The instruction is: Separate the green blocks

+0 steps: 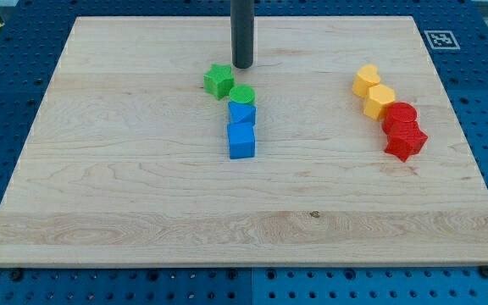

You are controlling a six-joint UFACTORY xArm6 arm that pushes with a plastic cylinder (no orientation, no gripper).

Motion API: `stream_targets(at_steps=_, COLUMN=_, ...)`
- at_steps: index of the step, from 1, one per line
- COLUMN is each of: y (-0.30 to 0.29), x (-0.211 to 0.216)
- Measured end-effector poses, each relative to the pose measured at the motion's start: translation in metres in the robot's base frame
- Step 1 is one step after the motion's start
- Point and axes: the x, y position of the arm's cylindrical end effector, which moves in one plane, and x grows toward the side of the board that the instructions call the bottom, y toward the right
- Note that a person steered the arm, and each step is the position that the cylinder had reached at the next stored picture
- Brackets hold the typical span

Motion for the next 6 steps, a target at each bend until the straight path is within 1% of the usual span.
stream_targets(at_steps=1, y=0.01, x=-0.038)
stream_targets(at_steps=2, y=0.059, x=-0.049)
stream_targets(at_steps=3, y=0.105, x=-0.027)
stream_targets(at_steps=4, y=0.104, x=0.008)
stream_targets(at_steps=6, y=0.043, x=0.07)
